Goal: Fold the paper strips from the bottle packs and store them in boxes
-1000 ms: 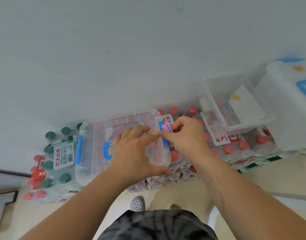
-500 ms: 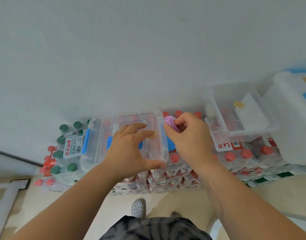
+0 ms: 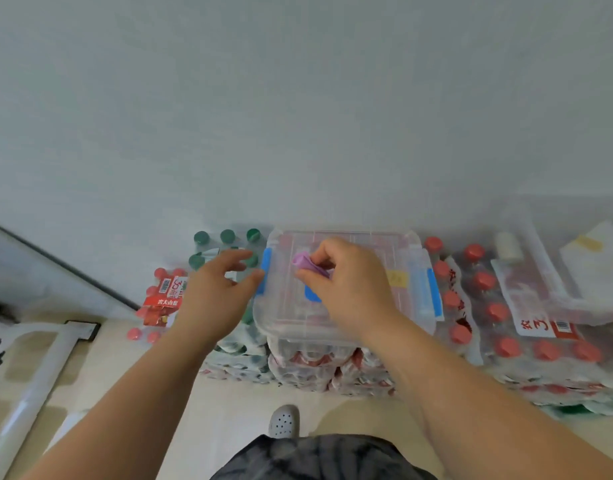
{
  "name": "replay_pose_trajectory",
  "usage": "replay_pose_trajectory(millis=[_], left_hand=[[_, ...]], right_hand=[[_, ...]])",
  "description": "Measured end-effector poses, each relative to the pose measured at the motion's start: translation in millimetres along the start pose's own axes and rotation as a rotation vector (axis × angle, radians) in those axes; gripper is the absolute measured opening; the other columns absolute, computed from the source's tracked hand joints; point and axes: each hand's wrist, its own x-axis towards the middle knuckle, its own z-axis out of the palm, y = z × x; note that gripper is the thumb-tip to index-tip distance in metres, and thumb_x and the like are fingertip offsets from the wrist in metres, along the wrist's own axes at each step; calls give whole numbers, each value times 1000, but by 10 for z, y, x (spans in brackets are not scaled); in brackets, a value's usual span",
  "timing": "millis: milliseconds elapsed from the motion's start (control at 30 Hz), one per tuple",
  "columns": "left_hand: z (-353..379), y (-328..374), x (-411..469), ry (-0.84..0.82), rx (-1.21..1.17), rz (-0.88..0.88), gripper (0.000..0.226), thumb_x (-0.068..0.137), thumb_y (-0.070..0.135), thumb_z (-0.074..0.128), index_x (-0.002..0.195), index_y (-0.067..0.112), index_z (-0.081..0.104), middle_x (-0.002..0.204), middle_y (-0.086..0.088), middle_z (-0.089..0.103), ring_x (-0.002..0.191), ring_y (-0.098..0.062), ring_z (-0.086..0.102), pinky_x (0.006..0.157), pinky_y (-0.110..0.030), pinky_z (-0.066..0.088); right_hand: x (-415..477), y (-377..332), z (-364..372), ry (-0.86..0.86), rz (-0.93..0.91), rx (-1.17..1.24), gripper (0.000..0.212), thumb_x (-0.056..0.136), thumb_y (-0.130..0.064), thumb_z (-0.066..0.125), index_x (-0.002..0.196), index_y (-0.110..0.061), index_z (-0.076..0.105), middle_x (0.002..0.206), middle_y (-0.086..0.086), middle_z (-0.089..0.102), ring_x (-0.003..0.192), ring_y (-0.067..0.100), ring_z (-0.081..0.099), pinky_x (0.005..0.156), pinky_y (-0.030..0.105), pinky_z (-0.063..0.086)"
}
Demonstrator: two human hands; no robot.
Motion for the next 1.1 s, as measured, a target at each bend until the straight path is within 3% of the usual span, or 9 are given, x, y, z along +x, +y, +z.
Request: replay_pose_trajectory(millis=[167,300,367,467,567,633,767,933,1100], left_hand=[[36,-114,231,-188,-189,2,37,82,30,79,117,36,67,88,6,74,73,-12,72,72,-36,61],[48,-198,378,-258,-243,28,41,77,29,83,115,36,70,86,6,74,72,-16,72,74,-41,62],[52,-244,437,-278,-286,41,33,80,24,79,108,39,71,83,4,75,71,-19,73,72,-44,62],[35,-326,493,-302,-282,39,37,86,9,66,94,45,68,75,0,75,65,-20,72,68,-44,63],[21,-481,566,-359,-290,-20,33,89,10,66,118,27,68,78,1,76,63,-16,72,67,-39,62],[16,-556,612,-347,-235,12,38,88,20,71,124,29,63,85,5,73,63,-9,70,63,-30,58],[-54,-463,646,-234,-116,254,32,85,28,74,115,33,65,87,13,63,66,-6,60,64,-24,52],[-51,12,554,-309,13,770,22,81,33,77,102,29,73,86,12,63,72,-1,49,69,-17,41],[249,390,284,-481,185,931,33,83,40,70,111,22,73,96,6,66,89,-12,55,82,-24,45]], right_hand=[[23,-22,178,37,93,-179,28,85,-44,76,76,-24,57,74,-11,67,74,11,63,61,29,46],[35,-46,203,56,153,-280,25,83,-45,78,80,-28,60,77,-12,68,69,7,58,54,12,34],[43,-35,217,68,145,-285,25,82,-44,78,82,-26,62,77,-11,69,69,8,59,57,16,39],[46,-53,230,63,131,-269,23,84,-43,77,81,-25,62,76,-9,69,71,11,62,65,34,50],[49,-47,247,82,124,-274,23,85,-41,77,81,-24,63,75,-8,68,71,13,63,66,41,51],[46,-48,261,104,131,-259,22,86,-41,76,81,-24,63,76,-9,68,74,13,64,67,42,52],[28,-114,246,200,168,-178,21,87,-38,76,80,-22,65,79,-13,68,81,6,65,73,39,54],[-74,-173,35,311,218,-126,14,87,-33,78,82,-22,69,85,-12,72,88,-2,63,72,13,47],[-307,21,-323,334,219,-259,18,84,-35,80,79,-26,65,84,-13,68,86,5,63,73,29,50]])
